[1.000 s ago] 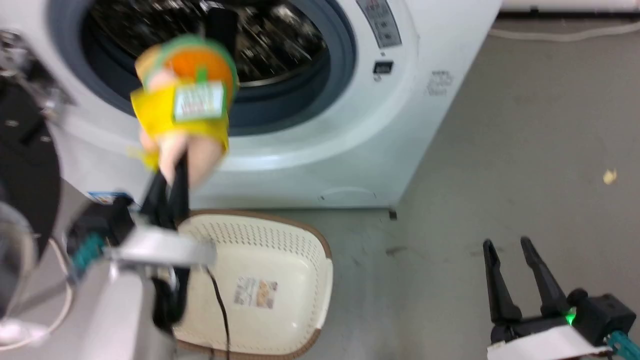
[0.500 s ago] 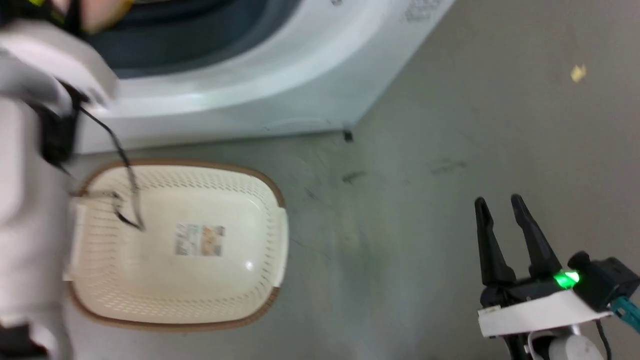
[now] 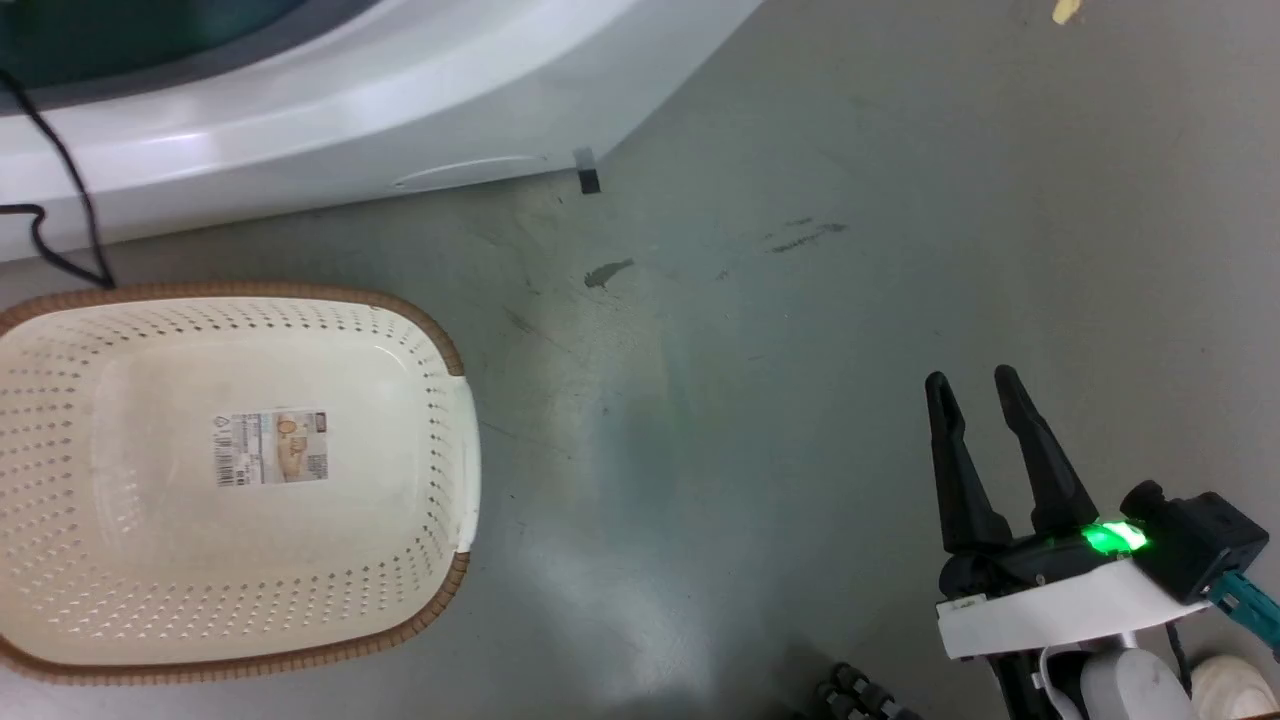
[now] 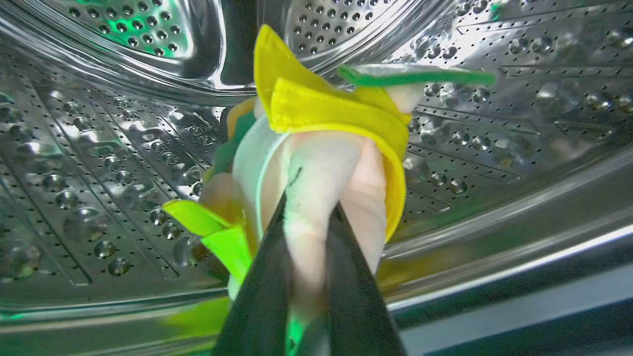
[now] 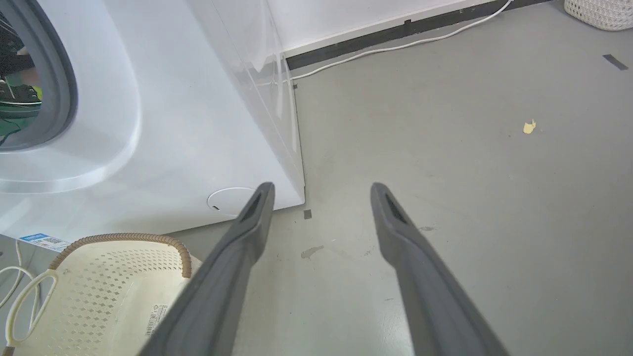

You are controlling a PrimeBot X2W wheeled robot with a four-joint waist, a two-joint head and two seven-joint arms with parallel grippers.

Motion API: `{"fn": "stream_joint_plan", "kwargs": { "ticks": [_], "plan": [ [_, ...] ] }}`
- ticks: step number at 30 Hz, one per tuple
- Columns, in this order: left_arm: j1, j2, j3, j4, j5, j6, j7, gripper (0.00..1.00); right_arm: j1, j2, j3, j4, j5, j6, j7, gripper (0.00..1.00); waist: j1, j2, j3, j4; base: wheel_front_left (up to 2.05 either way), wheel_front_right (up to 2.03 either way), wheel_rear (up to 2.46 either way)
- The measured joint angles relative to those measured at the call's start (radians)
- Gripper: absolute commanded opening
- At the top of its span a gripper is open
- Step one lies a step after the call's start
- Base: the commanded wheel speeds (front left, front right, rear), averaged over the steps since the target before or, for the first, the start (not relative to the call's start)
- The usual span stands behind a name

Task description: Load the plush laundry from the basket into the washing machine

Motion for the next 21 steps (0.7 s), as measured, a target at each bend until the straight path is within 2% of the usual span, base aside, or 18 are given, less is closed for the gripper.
{"fn": "stream_joint_plan", "kwargs": {
  "ticks": [8,9,10,15,21],
  "plan": [
    [-0.053,0.008,-0.036,0.097,0.022,0.002,-0.021,0.0,-0.001,0.0,0.002,0.006,0.001,0.0,0.0,1.0,0.0,0.0,0.007,0.0,0.0,0.0,0.0],
    [-0.053,0.006,-0.041,0.104,0.024,0.002,-0.037,0.2,-0.002,0.0,0.001,0.006,0.0,0.0,0.0,1.0,-0.0001,0.0,0.005,0.003,0.0,0.0,0.0],
    [-0.052,0.004,-0.046,0.114,0.025,0.002,-0.052,1.0,-0.003,0.0,-0.001,0.007,-0.001,0.0,0.0,1.0,-0.0001,0.0,0.001,0.007,0.0,0.0,0.0],
    [-0.034,-0.02,-0.064,0.151,0.023,0.002,-0.136,1.0,-0.004,0.0,-0.015,0.012,-0.025,0.0,0.0,1.0,-0.0001,0.0,-0.036,0.032,0.0,0.0,0.0],
    [0.081,-0.068,-0.052,0.205,-0.032,-0.001,-0.295,1.0,0.004,0.0,-0.044,0.022,-0.08,0.0,0.0,1.0,-0.0002,0.0,-0.127,0.071,0.0,0.0,0.0]
  ]
}}
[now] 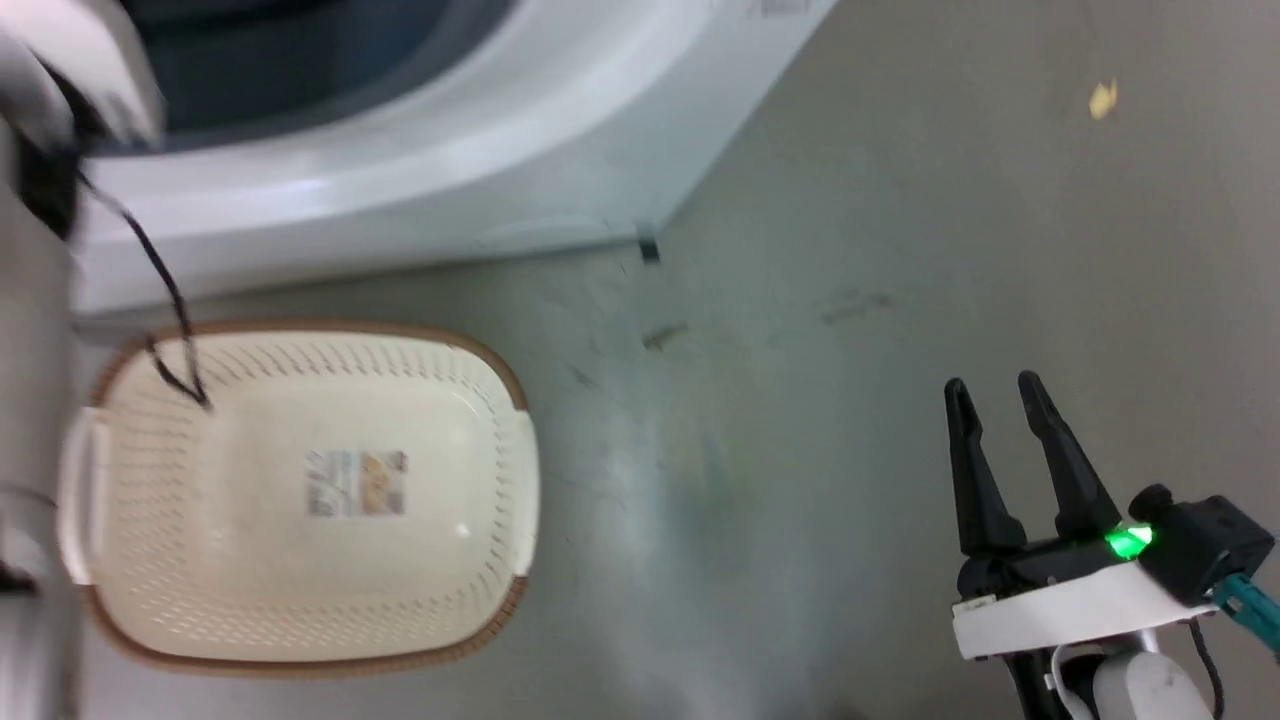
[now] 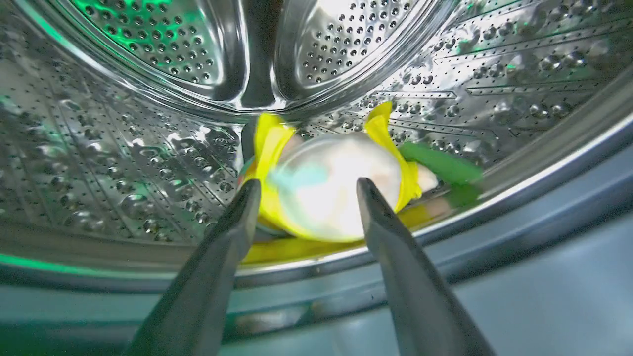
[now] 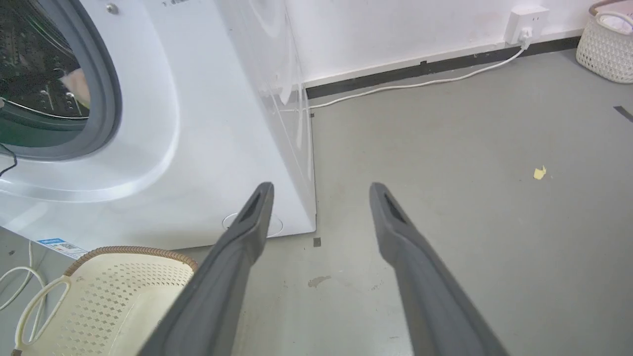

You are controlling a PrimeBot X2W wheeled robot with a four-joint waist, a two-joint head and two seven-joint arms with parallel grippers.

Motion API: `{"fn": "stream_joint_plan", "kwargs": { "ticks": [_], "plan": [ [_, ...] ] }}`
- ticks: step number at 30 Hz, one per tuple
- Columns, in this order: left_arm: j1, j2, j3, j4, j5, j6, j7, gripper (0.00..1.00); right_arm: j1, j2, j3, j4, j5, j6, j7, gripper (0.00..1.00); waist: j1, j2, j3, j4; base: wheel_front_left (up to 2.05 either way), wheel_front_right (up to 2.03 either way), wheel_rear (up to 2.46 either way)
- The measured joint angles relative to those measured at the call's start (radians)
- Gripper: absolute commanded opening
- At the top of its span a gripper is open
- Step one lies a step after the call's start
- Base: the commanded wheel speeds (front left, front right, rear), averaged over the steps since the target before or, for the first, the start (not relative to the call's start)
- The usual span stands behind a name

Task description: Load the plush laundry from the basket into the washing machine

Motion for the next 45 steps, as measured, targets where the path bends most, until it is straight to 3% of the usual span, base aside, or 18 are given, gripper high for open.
{"fn": "stream_joint_plan", "kwargs": {
  "ticks": [6,11,20,29,36,45],
  "plan": [
    [0.142,-0.067,-0.012,0.025,-0.048,-0.009,-0.127,1.0,0.036,0.0,-0.04,0.008,-0.063,0.0,0.0,1.0,-0.0003,0.0,-0.134,0.053,0.0,0.0,0.0],
    [0.265,-0.112,-0.021,-0.051,-0.095,-0.009,-0.161,1.0,0.061,0.0,-0.061,0.015,-0.103,0.0,0.0,1.0,-0.0003,0.0,-0.247,0.111,0.0,0.0,0.0],
    [0.655,-0.174,0.04,-0.471,-0.183,-0.004,-0.169,1.0,0.112,0.0,-0.106,-0.009,-0.131,0.0,0.0,1.0,-0.0005,0.0,-0.426,0.218,0.0,0.0,0.0],
    [1.082,-0.234,0.075,-0.782,-0.129,0.092,-0.169,1.0,0.173,0.0,-0.119,-0.033,-0.145,0.0,0.0,1.0,-0.0003,0.0,-0.542,0.297,0.0,0.0,0.0],
    [1.25,-0.264,0.077,-0.826,-0.093,0.132,-0.168,1.0,0.23,0.0,-0.11,-0.034,-0.154,0.0,0.0,1.0,-0.0001,0.0,-0.585,0.335,0.0,0.0,0.0],
    [1.289,-0.283,0.063,-0.866,-0.024,0.131,-0.169,1.0,0.255,0.0,-0.104,-0.021,-0.152,0.0,0.0,1.0,0.0,0.0,-0.593,0.344,0.0,0.0,0.0]
  ]
}}
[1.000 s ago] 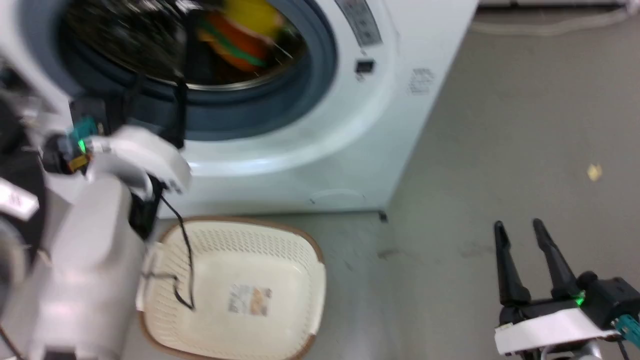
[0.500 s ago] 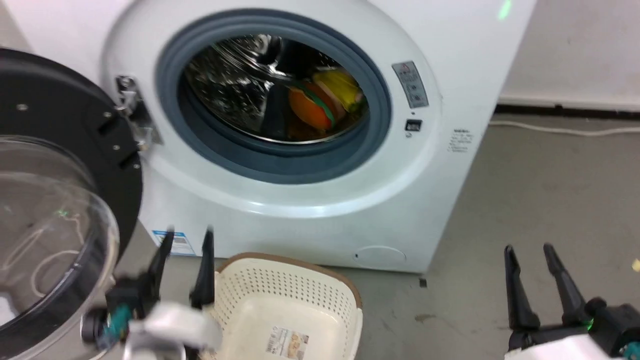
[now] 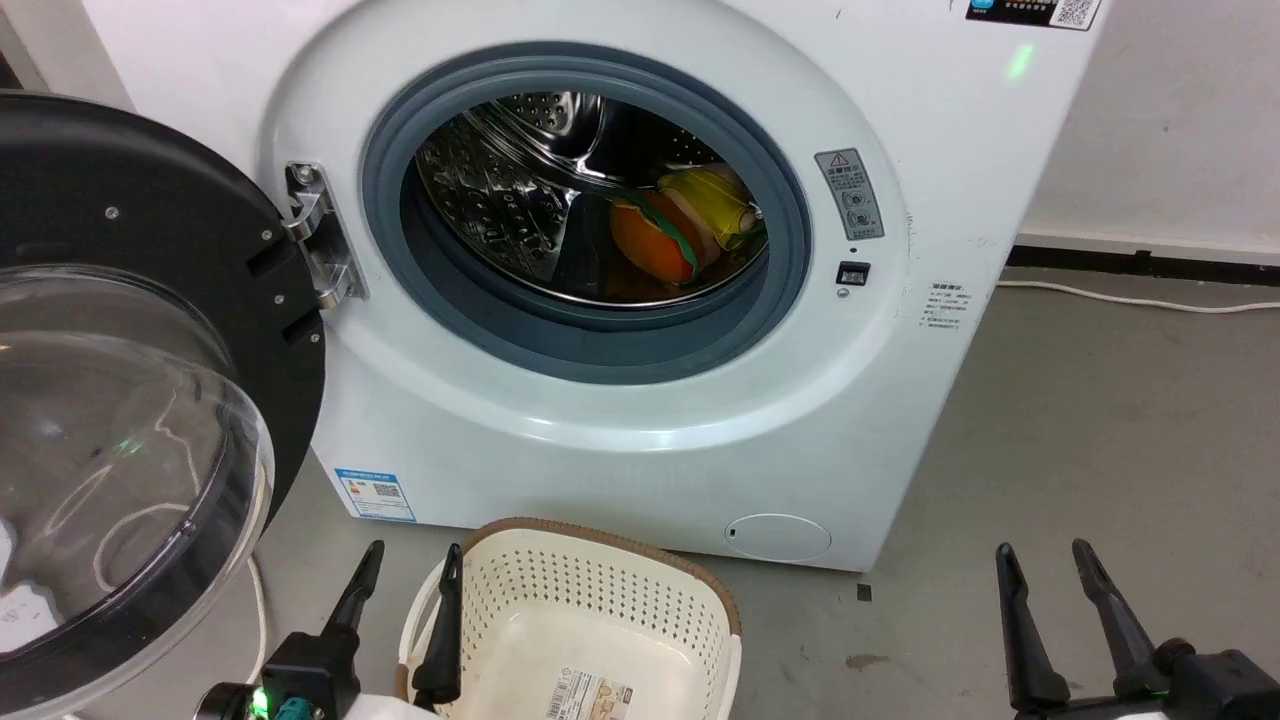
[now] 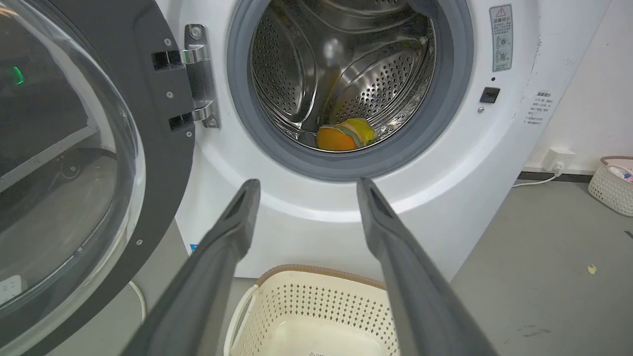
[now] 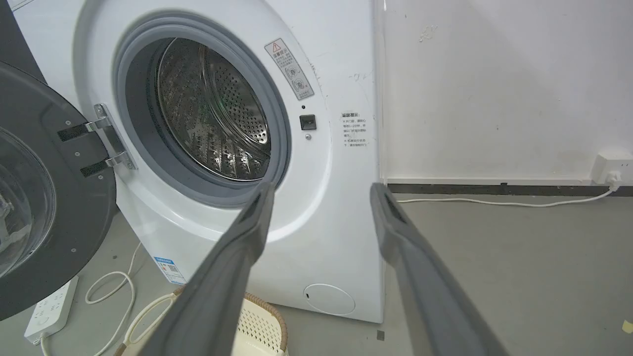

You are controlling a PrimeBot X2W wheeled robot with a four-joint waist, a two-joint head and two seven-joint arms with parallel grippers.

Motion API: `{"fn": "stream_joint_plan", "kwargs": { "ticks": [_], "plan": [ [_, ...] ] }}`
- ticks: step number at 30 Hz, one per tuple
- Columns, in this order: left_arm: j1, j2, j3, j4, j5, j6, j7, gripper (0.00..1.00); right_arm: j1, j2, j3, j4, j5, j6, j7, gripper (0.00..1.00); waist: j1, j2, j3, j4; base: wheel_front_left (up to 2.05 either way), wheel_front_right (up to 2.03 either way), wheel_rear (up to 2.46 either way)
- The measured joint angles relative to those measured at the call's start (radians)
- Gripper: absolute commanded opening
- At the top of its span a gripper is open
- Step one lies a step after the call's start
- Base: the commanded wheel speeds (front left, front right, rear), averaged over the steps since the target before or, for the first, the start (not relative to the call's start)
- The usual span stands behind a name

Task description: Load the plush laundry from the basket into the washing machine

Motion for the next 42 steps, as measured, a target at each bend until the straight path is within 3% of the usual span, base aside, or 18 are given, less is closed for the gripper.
{"fn": "stream_joint_plan", "kwargs": {
  "ticks": [6,7,42],
  "plan": [
    [0.012,-0.006,0.017,-0.009,0.018,-0.017,0.0,1.0,0.012,0.0,0.002,0.023,-0.002,0.0,0.0,1.0,0.0,0.0,-0.006,0.0,0.0,0.0,0.0],
    [0.012,-0.008,0.019,-0.01,0.018,-0.021,0.0,0.0,0.012,0.0,0.001,0.025,-0.002,0.0,0.0,0.0,0.0,0.0,-0.006,0.0,0.0,0.0,0.0],
    [0.01,-0.027,0.046,-0.038,0.054,-0.021,0.061,0.0,-0.007,0.0,0.003,0.02,-0.04,0.0,0.063,0.0,0.0,0.0,-0.004,-0.009,0.0,0.0,0.0]
  ]
}}
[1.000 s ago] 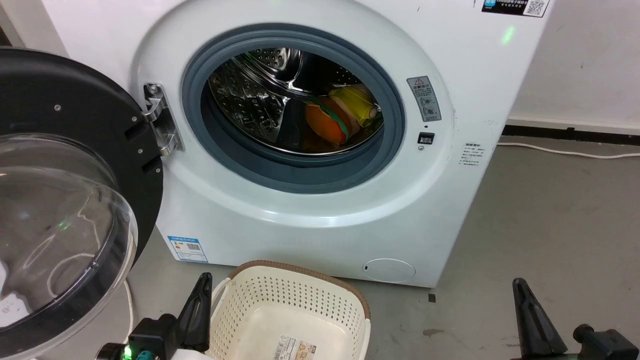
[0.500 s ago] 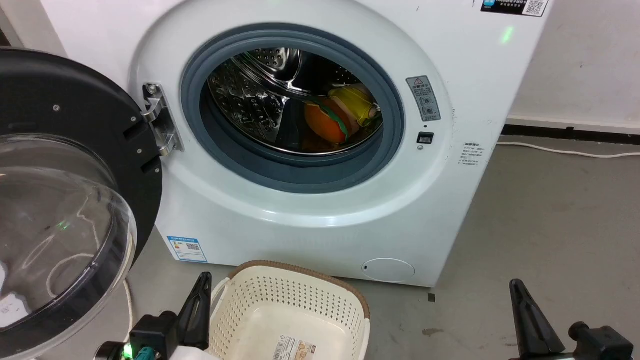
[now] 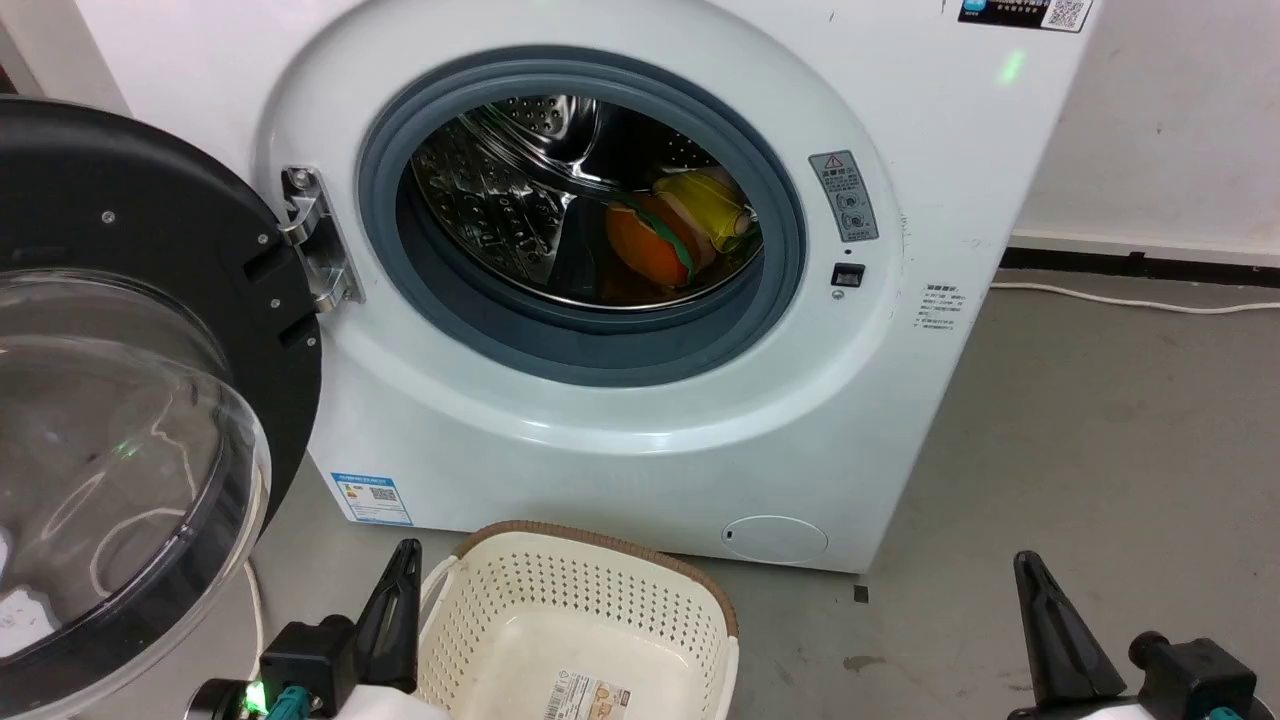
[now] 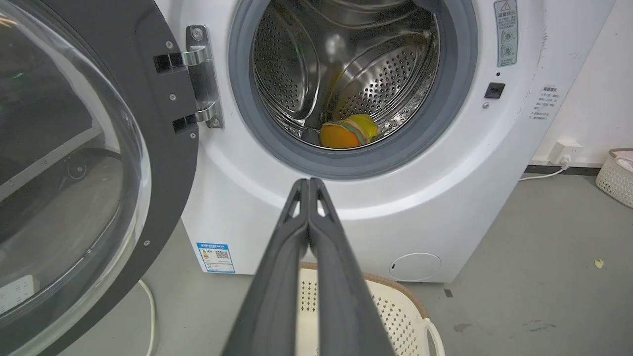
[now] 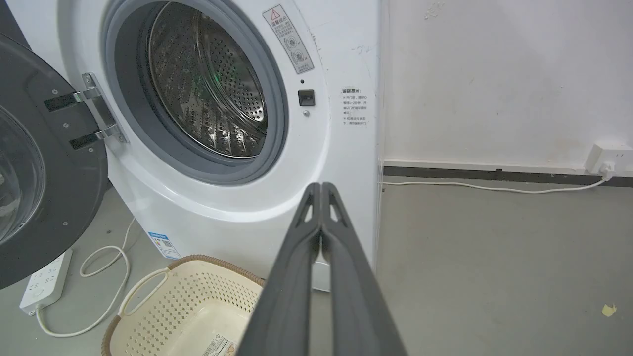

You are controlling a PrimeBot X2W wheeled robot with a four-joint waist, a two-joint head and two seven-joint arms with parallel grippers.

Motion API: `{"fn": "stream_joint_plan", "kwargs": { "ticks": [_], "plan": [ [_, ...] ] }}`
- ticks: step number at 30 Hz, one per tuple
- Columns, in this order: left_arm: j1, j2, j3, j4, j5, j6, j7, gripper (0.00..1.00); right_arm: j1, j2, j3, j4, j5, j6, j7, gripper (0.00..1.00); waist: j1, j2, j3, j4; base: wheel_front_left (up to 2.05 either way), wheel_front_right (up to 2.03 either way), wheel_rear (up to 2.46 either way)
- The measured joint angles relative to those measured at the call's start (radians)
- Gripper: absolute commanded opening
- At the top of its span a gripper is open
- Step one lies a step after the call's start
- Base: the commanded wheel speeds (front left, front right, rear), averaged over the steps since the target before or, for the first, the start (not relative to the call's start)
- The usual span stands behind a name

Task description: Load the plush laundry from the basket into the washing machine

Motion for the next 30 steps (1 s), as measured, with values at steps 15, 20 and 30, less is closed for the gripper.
{"fn": "stream_joint_plan", "kwargs": {
  "ticks": [15,20,30],
  "plan": [
    [-0.002,-0.008,0.012,-0.015,0.025,0.0,0.03,0.0,-0.017,0.0,0.001,-0.002,-0.024,0.0,0.027,0.0,0.0,0.0,0.001,-0.004,0.0,0.0,0.0],
    [-0.002,-0.011,0.016,-0.02,0.033,0.0,0.039,0.0,-0.024,0.0,0.002,-0.005,-0.033,0.0,0.037,0.0,0.0,0.0,0.001,-0.005,0.0,0.0,0.0],
    [-0.003,-0.016,0.026,-0.032,0.044,0.0,0.061,0.0,-0.034,0.0,0.003,-0.007,-0.048,0.0,0.061,0.0,0.0,0.0,0.002,-0.008,0.0,0.0,0.0]
  ]
}}
